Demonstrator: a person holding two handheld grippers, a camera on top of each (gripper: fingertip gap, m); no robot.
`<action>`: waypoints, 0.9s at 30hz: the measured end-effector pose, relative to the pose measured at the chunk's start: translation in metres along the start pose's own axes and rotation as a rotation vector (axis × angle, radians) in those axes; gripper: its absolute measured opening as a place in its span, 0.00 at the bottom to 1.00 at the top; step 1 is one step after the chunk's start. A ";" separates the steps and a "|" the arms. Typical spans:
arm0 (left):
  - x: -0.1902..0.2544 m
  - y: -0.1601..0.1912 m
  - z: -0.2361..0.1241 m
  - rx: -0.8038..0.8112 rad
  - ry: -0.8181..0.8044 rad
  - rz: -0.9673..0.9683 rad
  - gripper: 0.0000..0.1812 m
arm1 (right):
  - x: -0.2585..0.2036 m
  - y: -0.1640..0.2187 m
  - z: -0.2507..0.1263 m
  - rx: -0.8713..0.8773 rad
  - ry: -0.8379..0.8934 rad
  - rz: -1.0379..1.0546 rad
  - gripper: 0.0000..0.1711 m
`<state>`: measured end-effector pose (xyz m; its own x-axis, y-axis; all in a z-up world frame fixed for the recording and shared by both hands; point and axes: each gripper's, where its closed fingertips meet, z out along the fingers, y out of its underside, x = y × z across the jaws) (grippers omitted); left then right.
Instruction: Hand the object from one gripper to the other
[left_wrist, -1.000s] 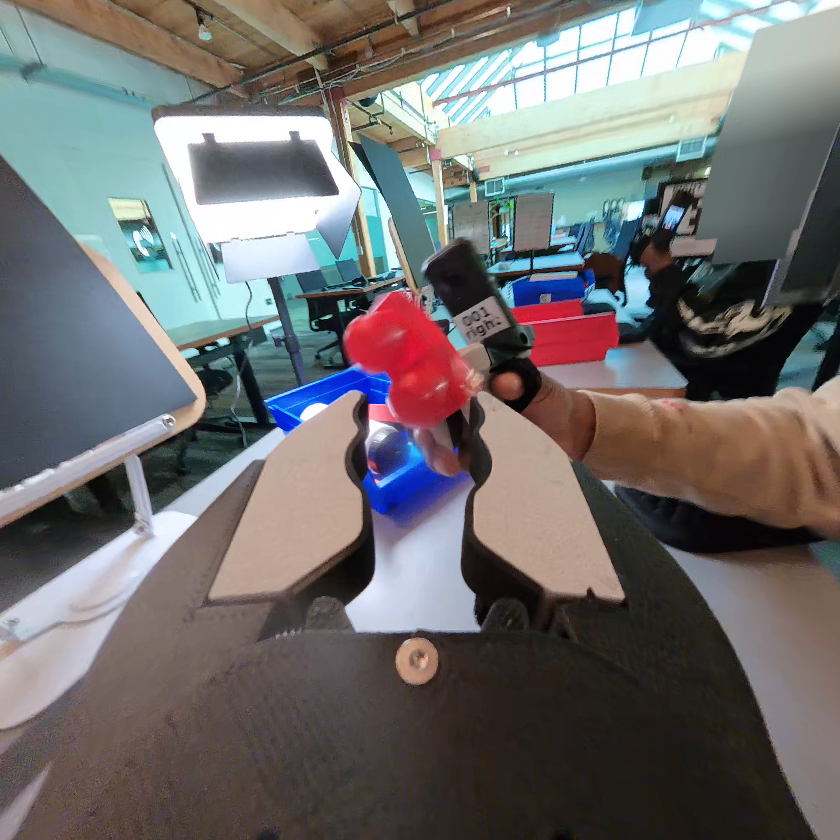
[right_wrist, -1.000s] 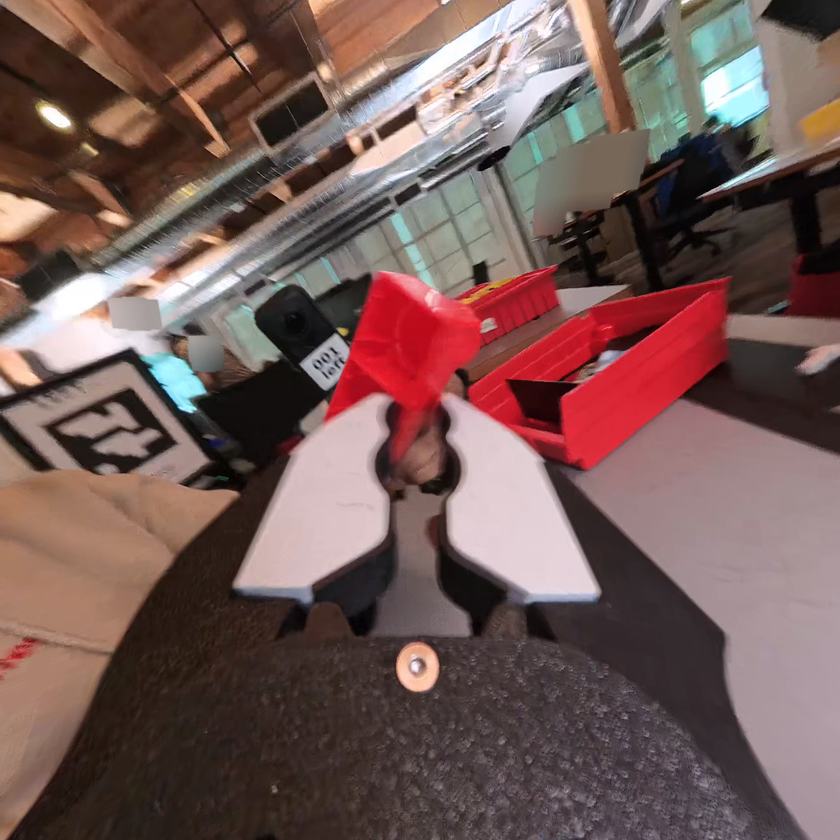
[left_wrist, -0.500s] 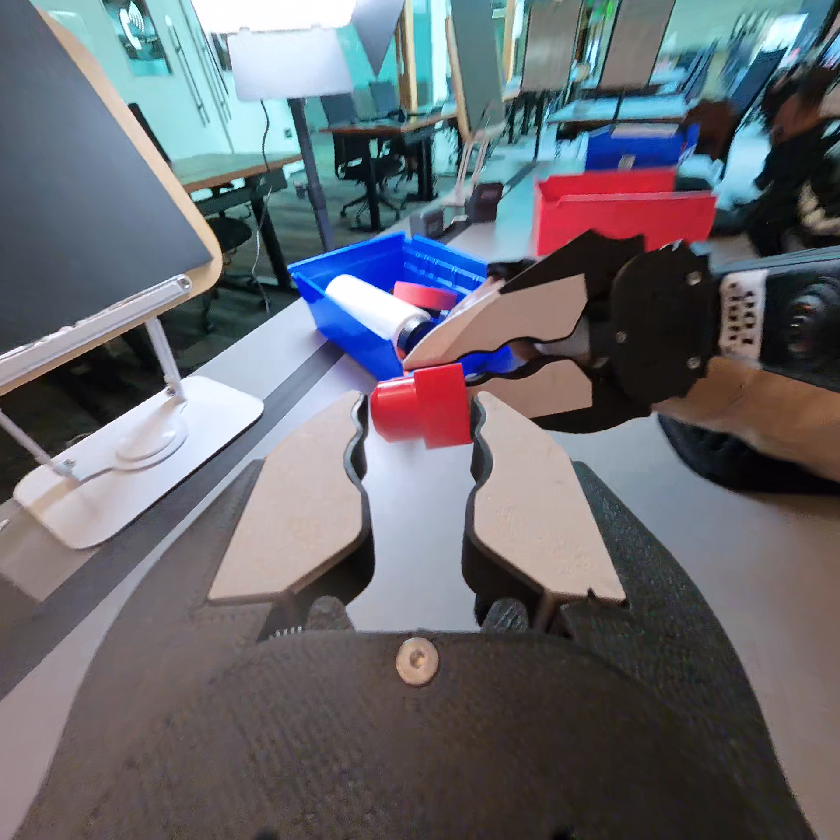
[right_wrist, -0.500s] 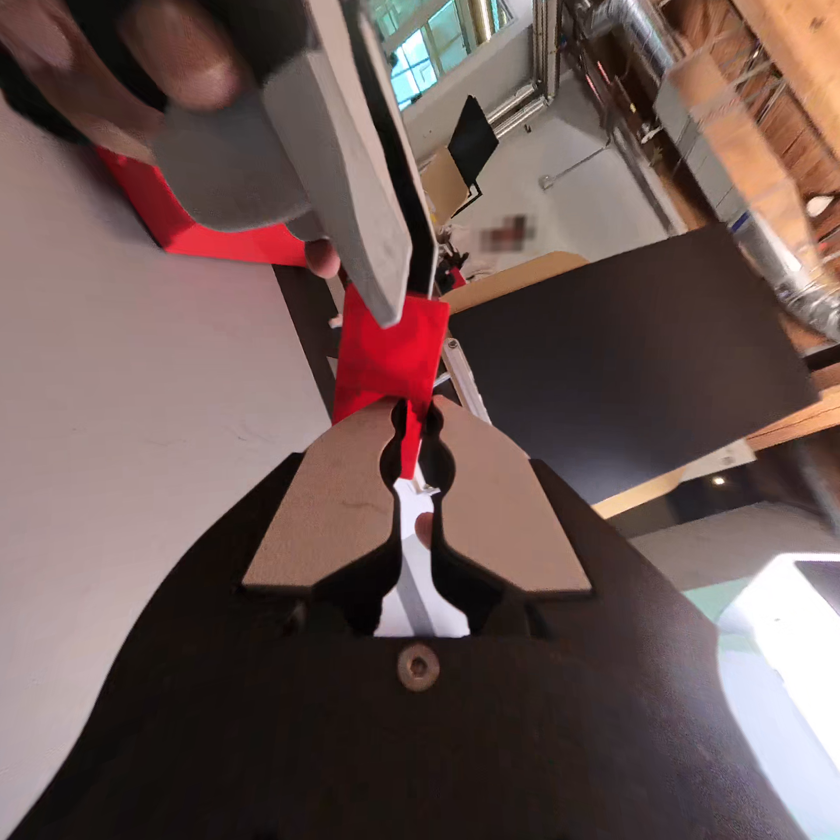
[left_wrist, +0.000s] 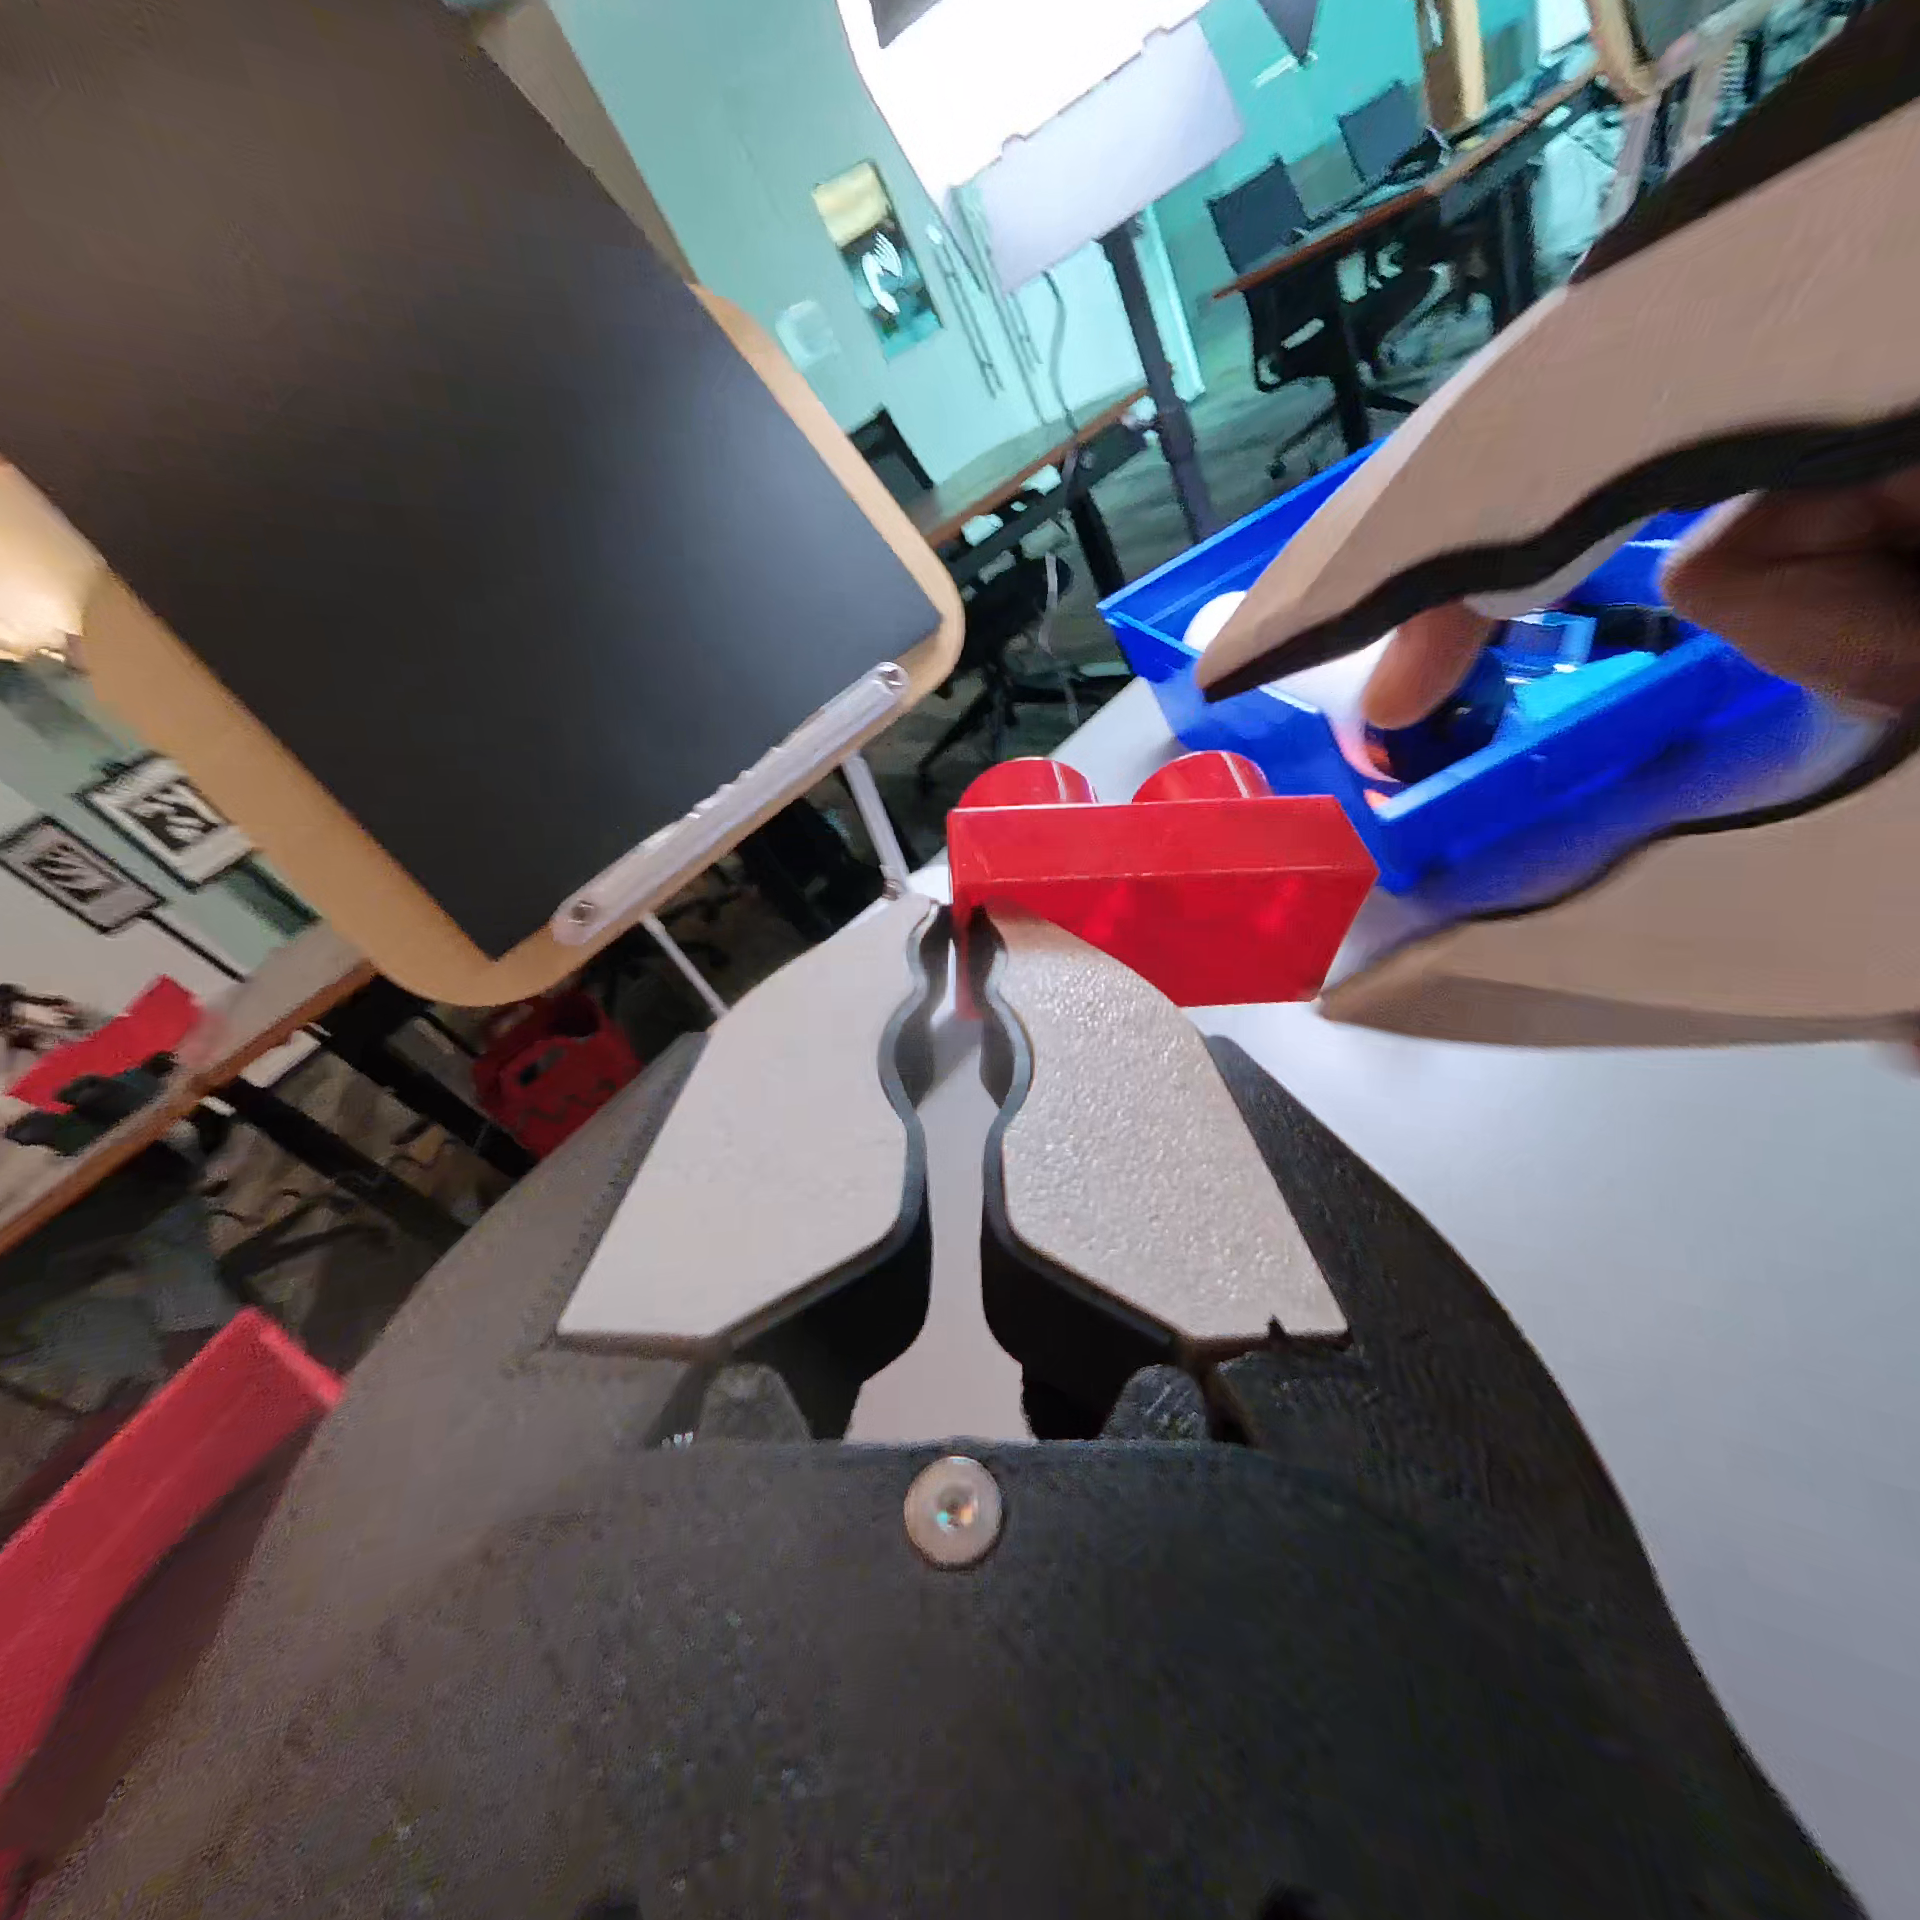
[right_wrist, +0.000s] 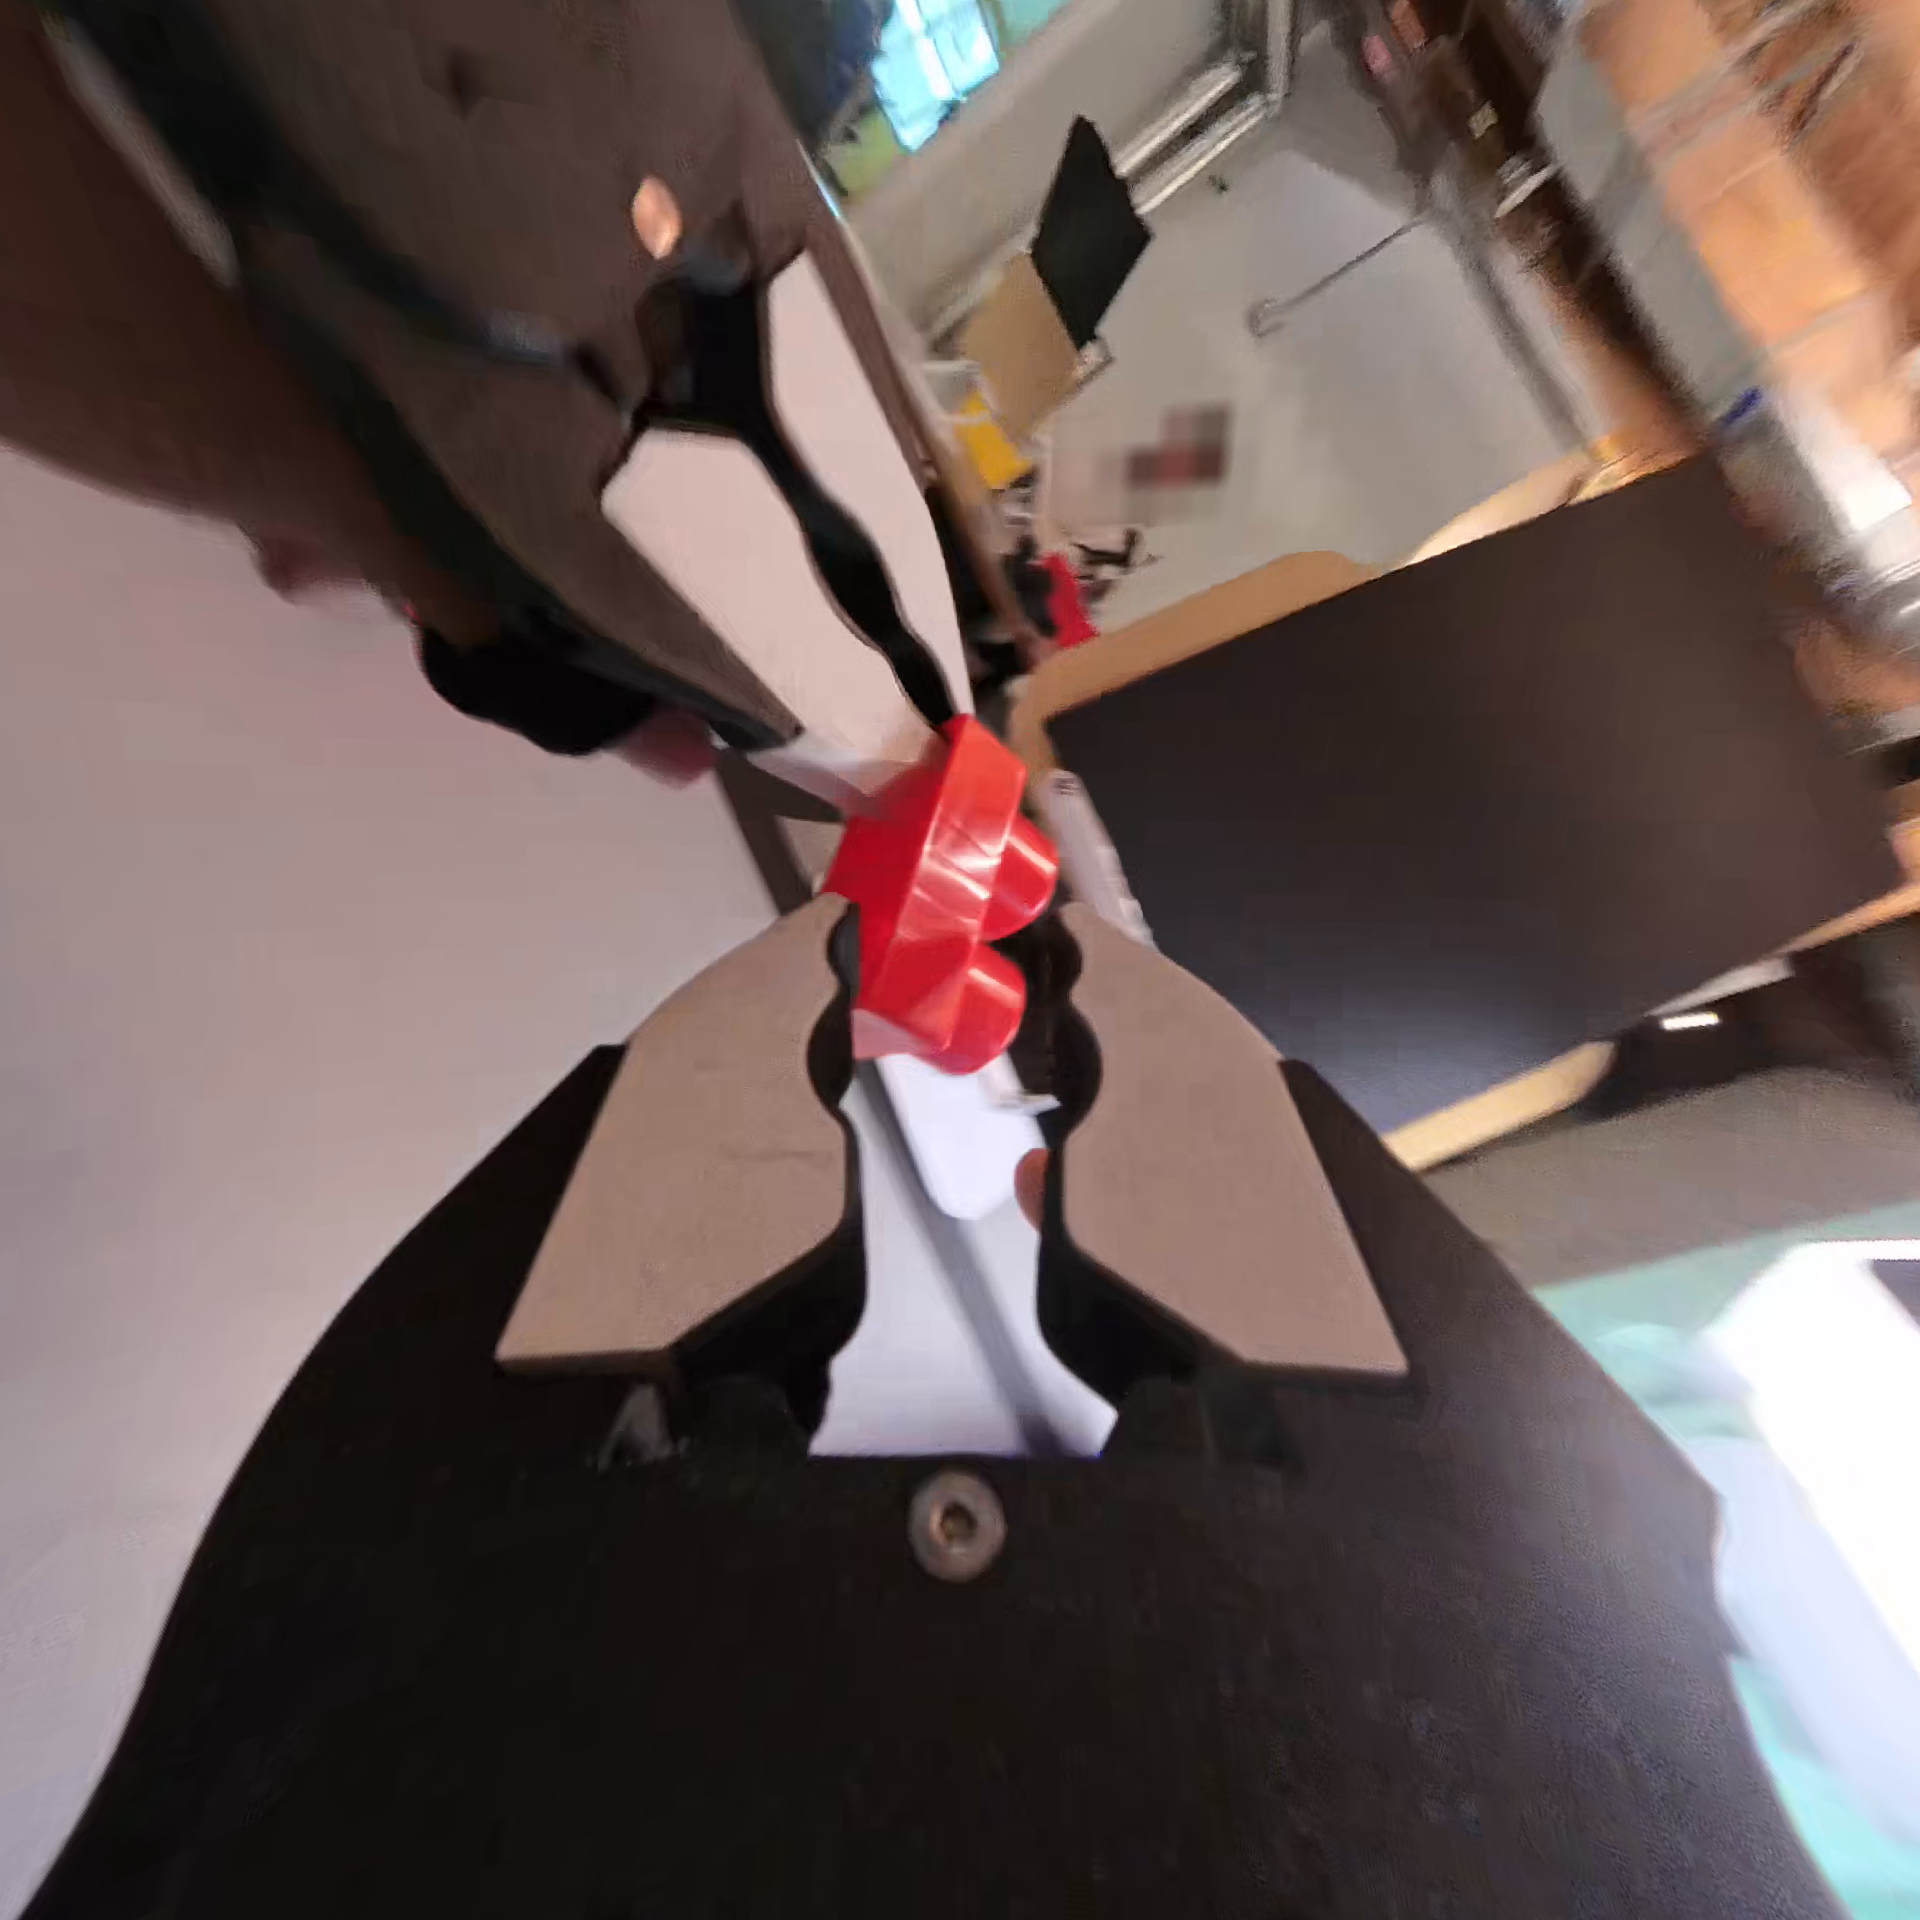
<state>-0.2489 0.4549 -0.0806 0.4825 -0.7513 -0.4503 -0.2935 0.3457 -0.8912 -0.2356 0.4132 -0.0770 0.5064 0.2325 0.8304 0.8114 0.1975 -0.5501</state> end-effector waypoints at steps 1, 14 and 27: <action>-0.007 0.001 -0.001 0.020 -0.030 0.012 0.02 | -0.004 -0.005 -0.001 0.020 -0.080 0.123 0.27; 0.019 -0.060 -0.042 0.444 0.007 0.305 0.02 | -0.017 -0.040 -0.039 0.365 -1.034 1.318 0.30; 0.021 -0.035 -0.023 0.210 0.542 -0.554 0.24 | 0.025 0.021 -0.013 0.137 -0.260 0.522 0.21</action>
<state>-0.2475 0.4140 -0.0573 0.0283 -0.9945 0.1011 0.0587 -0.0993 -0.9933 -0.2016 0.4112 -0.0667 0.7258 0.5538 0.4082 0.4208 0.1120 -0.9002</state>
